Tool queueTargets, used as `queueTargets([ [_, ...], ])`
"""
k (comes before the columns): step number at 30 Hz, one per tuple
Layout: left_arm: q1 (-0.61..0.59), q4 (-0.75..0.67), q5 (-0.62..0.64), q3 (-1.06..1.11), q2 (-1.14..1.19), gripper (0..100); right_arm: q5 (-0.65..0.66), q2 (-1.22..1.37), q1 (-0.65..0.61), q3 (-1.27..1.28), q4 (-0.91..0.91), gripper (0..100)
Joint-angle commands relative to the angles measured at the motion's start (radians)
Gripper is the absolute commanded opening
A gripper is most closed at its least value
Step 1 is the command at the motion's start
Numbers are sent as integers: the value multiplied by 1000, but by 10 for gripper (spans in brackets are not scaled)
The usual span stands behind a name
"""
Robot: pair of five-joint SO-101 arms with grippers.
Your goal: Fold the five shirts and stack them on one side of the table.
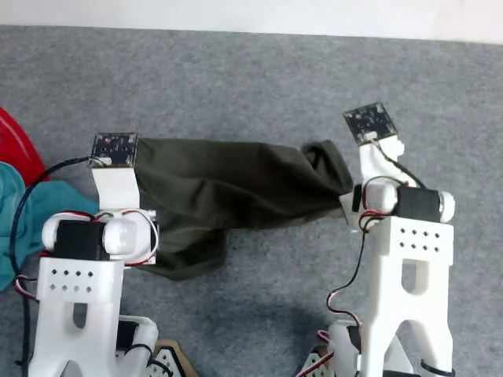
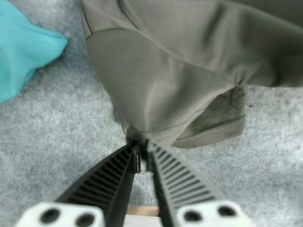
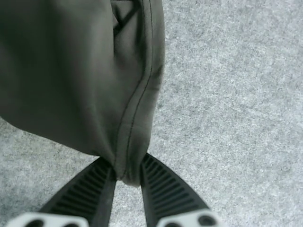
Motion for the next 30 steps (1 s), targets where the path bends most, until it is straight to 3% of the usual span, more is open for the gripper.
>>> queueTargets([
  [1, 10, 2, -5, 10, -21, 216, 12, -25, 31, 30, -74, 6],
  [5, -38, 5, -3, 2, -22, 263, 8, -27, 33, 79, -111, 16],
  [12, -160, 5, -8, -81, -21, 265, -61, -38, -93, 62, -102, 299],
  [20, -236, -46, -8, -30, -13, 263, -132, -36, -59, -127, 44, 152],
  [27, -348, -152, -8, -10, -12, 263, -133, -27, -90, -268, 173, 127],
  [30, -383, -158, -5, -5, -12, 263, -166, -36, -260, -245, 246, 127],
])
